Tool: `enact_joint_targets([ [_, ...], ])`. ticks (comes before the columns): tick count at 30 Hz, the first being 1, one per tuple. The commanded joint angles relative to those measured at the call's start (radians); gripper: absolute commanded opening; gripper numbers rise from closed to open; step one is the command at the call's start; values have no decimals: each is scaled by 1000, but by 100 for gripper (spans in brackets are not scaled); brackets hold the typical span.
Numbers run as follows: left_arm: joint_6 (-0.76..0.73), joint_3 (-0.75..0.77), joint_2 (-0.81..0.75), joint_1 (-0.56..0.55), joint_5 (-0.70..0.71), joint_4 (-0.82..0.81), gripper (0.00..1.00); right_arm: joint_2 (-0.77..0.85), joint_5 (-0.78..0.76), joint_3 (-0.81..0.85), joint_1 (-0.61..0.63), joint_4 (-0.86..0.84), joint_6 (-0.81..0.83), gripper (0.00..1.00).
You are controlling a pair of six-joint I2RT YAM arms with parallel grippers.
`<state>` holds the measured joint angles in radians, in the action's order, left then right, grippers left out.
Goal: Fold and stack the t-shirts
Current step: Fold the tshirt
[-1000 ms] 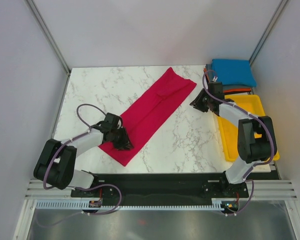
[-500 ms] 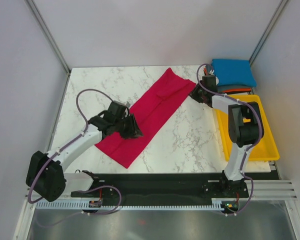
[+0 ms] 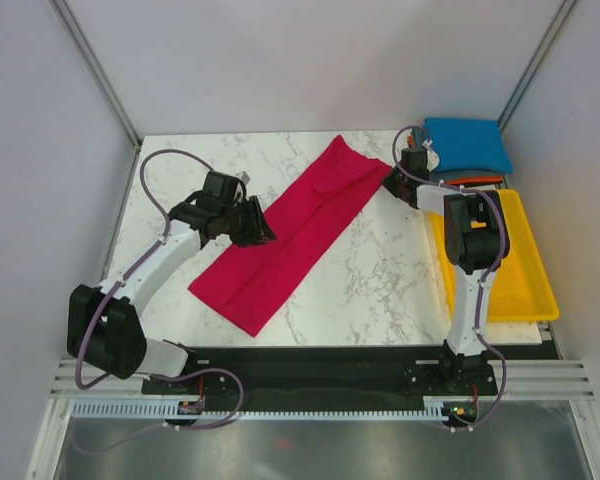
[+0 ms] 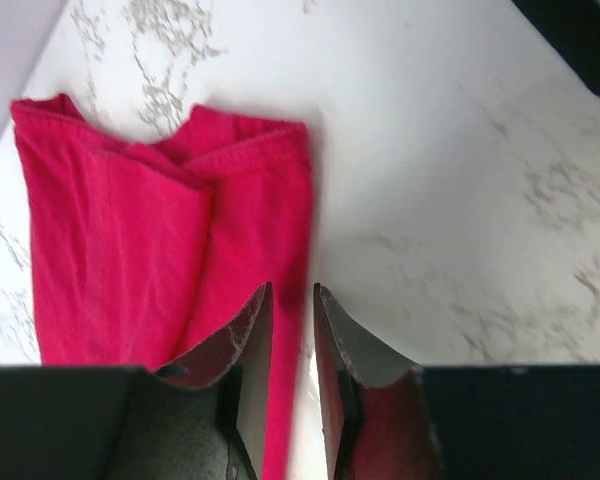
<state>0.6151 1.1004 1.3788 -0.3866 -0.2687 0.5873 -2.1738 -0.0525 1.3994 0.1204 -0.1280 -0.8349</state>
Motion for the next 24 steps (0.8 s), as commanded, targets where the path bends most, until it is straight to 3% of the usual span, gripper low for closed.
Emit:
enact_joint_targets([
  [1,-58,9,25,17,-50,-17,41,-76,-53,65,-5,-27,-12,31],
  [2,-60,16,31,21,-55,-17,41,-101,-50,91,-7,-22,-9,28],
  [6,-81,52,42,45,-52,-14,41,-144,-56,153,-21,-18,14,0],
  [10,-164,96,37,46,29,48,41,-207,-37,274,-62,14,48,0],
  [14,-215,164,42,66,36,117,41,-233,86,369,-90,120,123,16],
  [17,-225,182,49,112,-18,117,41,-106,138,232,-84,88,114,34],
  [24,-238,176,106,255,-156,88,40,242,60,-12,28,223,54,37],
])
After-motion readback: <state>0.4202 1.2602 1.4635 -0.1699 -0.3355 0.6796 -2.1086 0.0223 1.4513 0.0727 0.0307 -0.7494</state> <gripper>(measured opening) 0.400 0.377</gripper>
